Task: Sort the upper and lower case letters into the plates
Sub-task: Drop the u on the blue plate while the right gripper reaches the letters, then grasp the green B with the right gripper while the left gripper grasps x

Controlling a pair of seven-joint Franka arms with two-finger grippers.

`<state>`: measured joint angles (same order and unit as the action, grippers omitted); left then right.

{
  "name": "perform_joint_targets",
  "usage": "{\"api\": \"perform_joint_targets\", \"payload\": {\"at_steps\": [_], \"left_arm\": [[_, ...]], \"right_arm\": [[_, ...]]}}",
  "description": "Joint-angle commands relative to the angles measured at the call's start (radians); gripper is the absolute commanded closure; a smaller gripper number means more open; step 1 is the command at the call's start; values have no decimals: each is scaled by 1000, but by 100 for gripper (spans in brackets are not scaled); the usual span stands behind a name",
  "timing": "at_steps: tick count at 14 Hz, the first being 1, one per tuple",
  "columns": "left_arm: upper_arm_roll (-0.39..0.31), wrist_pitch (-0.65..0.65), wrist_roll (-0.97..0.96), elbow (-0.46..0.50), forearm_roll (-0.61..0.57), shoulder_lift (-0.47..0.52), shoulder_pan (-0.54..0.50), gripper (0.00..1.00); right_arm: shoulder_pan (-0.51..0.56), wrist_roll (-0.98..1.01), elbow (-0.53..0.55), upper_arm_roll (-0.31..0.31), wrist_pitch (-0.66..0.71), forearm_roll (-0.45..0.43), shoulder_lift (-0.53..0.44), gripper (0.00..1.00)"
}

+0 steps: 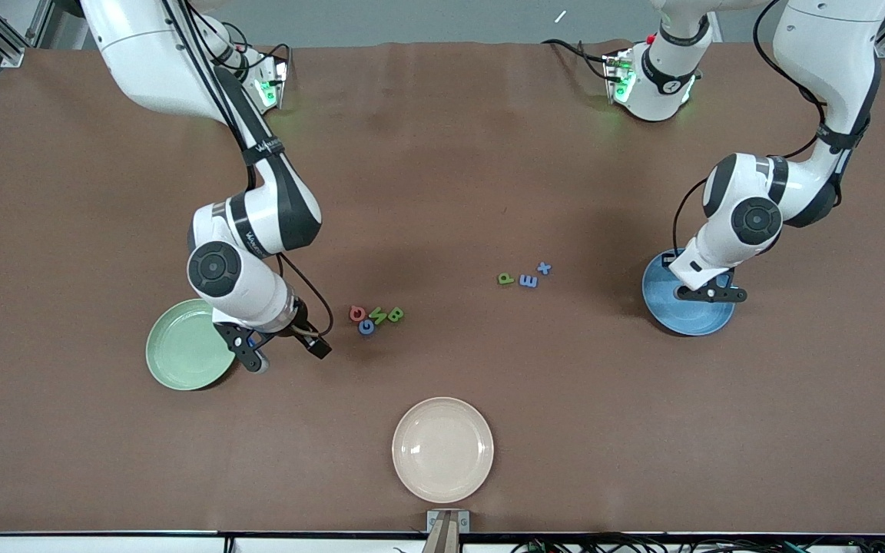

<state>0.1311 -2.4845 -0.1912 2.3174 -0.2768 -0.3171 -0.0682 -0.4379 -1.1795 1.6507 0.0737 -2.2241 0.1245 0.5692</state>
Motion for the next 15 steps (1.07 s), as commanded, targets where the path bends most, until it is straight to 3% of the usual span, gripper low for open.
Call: {"api": "perform_joint_targets", "payload": {"at_steps": [1, 5, 6, 8, 9, 15], "left_arm": [[5, -34, 12, 19, -16, 0, -15, 93], [5, -40, 10, 19, -22, -5, -15, 85], [5, -39, 12, 17, -22, -4, -15, 67], [5, -30, 12, 10, -22, 6, -13, 9], [10, -28, 4, 5, -22, 13, -7, 1], [185, 118, -46, -88, -21, 35, -5, 0]], "right_arm": [[-47, -171, 35, 5, -11, -22, -9, 0], [-120, -268, 24, 3, -32, -19, -9, 0], [-152, -291, 21, 3, -72, -14, -6, 0], [-191, -311, 24, -2, -124, -9, 29, 0], [-214, -360, 24, 0, -147, -11, 46, 1], [-240, -301, 14, -2, -195, -19, 116, 1]]}}
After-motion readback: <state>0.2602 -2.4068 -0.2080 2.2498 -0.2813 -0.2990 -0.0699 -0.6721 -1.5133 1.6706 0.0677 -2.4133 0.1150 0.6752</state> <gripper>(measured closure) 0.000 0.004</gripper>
